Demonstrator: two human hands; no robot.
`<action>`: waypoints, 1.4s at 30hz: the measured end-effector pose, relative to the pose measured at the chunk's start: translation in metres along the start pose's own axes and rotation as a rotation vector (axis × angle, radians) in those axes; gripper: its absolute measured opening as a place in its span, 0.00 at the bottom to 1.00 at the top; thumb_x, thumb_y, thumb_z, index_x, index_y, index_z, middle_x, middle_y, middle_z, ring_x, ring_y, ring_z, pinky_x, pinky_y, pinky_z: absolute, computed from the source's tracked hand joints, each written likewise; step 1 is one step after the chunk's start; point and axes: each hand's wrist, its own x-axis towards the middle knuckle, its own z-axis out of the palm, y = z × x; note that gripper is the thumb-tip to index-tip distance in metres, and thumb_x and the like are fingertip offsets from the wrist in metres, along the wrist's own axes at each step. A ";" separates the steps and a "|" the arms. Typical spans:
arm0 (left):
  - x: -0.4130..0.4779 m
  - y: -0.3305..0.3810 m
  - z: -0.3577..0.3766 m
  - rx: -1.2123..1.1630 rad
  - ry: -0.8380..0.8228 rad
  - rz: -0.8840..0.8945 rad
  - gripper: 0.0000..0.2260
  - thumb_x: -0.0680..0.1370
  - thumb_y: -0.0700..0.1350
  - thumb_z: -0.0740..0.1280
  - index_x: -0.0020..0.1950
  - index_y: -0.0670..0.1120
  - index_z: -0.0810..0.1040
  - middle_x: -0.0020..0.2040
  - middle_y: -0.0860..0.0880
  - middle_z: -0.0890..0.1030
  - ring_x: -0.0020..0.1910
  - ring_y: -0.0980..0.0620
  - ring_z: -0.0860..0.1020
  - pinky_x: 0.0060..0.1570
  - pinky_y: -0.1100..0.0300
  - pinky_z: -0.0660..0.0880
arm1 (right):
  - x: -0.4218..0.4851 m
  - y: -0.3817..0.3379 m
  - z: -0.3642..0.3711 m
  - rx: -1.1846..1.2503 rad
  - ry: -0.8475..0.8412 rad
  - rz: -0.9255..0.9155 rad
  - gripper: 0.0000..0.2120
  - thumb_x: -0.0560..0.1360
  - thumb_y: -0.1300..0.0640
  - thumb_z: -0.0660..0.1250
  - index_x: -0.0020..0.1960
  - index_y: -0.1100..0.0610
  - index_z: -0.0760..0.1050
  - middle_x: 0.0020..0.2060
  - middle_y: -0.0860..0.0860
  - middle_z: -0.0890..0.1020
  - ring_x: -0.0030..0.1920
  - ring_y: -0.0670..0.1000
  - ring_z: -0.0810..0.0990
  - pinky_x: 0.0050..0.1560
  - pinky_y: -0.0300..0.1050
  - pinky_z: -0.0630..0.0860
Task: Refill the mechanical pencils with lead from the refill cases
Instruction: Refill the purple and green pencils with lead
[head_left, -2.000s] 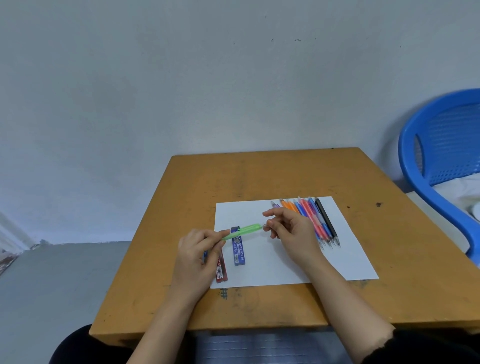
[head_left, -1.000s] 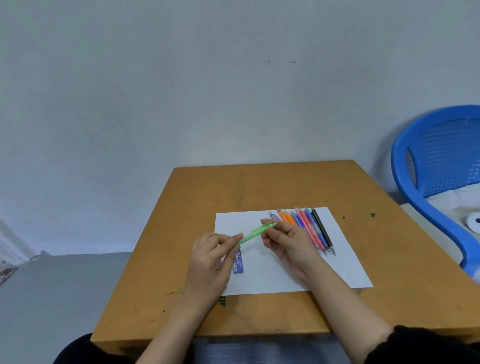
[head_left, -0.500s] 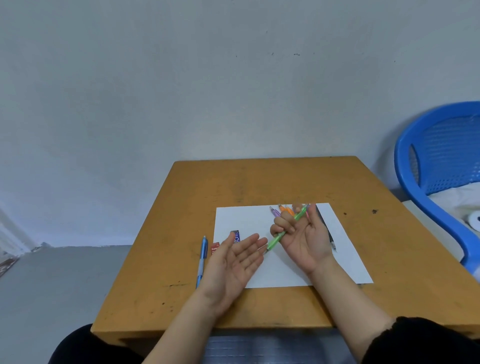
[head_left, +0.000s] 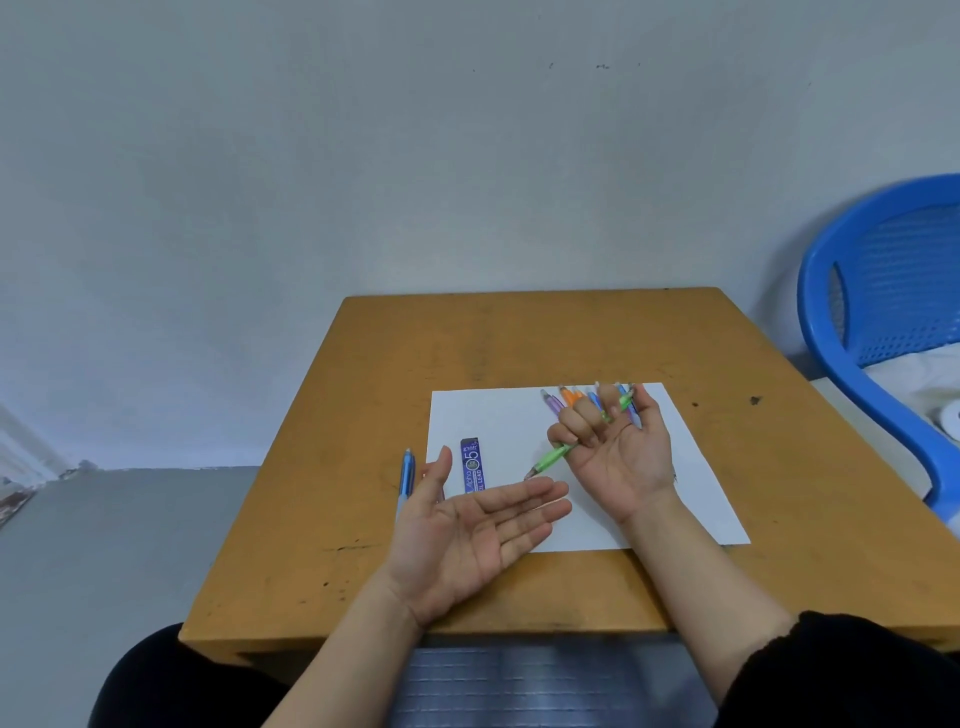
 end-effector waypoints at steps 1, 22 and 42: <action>0.001 -0.001 0.000 0.018 0.007 -0.002 0.41 0.76 0.67 0.53 0.64 0.30 0.73 0.67 0.33 0.73 0.66 0.38 0.73 0.64 0.51 0.72 | 0.000 0.000 0.001 -0.016 0.001 -0.001 0.23 0.79 0.43 0.48 0.31 0.56 0.61 0.28 0.49 0.54 0.30 0.49 0.54 0.31 0.42 0.62; 0.000 -0.001 0.000 0.033 -0.010 0.007 0.42 0.73 0.68 0.57 0.63 0.28 0.73 0.66 0.31 0.72 0.67 0.38 0.73 0.63 0.51 0.73 | 0.001 -0.001 -0.008 0.059 -0.047 0.034 0.22 0.80 0.45 0.50 0.32 0.56 0.62 0.28 0.49 0.55 0.29 0.49 0.56 0.32 0.43 0.63; -0.001 0.000 0.002 0.011 0.012 0.007 0.44 0.72 0.69 0.54 0.62 0.28 0.73 0.65 0.31 0.73 0.65 0.37 0.74 0.63 0.51 0.74 | -0.002 0.000 -0.002 0.049 0.008 0.006 0.21 0.79 0.45 0.51 0.32 0.55 0.63 0.29 0.49 0.54 0.29 0.49 0.55 0.31 0.42 0.65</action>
